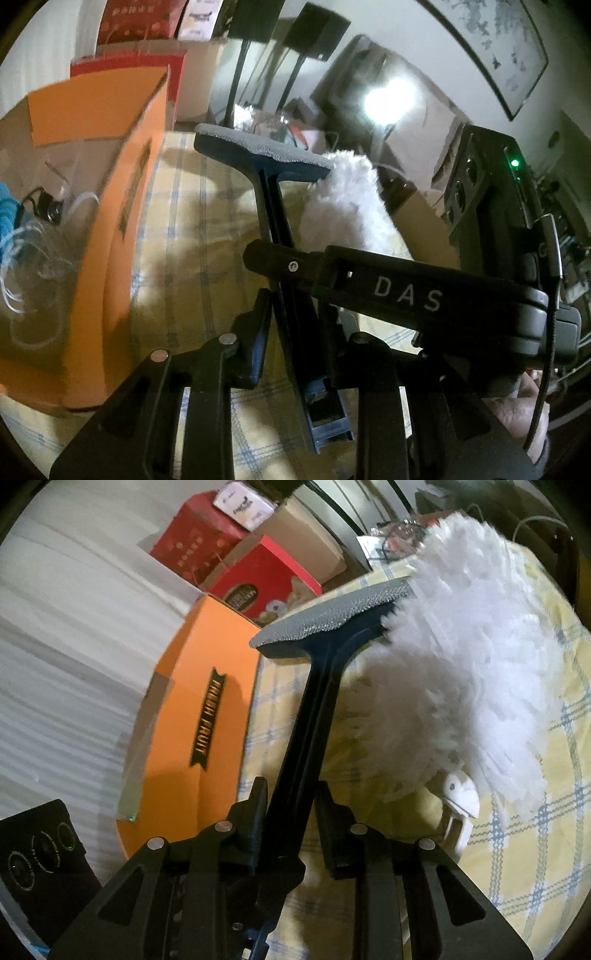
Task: Organize objects
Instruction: 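Grasp the black squeegee handle with the left gripper and lift it, then lower the squeegee into the orange box and open the left gripper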
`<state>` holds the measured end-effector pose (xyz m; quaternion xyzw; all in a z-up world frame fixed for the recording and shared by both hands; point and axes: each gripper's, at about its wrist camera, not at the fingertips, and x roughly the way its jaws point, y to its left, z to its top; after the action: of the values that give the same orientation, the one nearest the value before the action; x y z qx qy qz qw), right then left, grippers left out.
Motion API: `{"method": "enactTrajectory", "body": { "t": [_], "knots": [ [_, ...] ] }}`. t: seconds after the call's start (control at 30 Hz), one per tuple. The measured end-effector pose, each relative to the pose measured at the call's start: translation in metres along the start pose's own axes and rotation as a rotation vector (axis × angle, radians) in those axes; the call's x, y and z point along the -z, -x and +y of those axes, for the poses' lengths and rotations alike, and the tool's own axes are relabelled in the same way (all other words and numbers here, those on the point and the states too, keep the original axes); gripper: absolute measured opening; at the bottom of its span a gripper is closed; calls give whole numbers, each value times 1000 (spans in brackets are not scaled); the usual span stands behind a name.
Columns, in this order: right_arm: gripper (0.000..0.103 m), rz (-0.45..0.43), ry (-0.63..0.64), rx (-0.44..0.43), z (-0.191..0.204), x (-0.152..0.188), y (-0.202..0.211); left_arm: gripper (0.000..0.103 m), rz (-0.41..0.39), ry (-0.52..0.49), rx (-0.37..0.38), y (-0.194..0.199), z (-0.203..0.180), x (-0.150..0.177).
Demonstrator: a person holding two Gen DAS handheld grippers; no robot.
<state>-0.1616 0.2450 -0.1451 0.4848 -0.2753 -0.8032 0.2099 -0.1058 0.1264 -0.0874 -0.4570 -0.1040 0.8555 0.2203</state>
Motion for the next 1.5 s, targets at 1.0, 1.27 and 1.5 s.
{"method": "enactTrajectory", "body": {
  "t": [1.0, 1.27, 1.5],
  "knots": [
    [26, 69, 201, -116, 171, -31, -91, 24, -99, 95, -131, 109, 131, -52],
    [26, 132, 213, -97, 191, -34, -135, 24, -60, 128, -143, 99, 171, -58],
    [26, 158, 203, -71, 187, -34, -159, 24, -24, 138, -138, 84, 189, -58]
  ]
}}
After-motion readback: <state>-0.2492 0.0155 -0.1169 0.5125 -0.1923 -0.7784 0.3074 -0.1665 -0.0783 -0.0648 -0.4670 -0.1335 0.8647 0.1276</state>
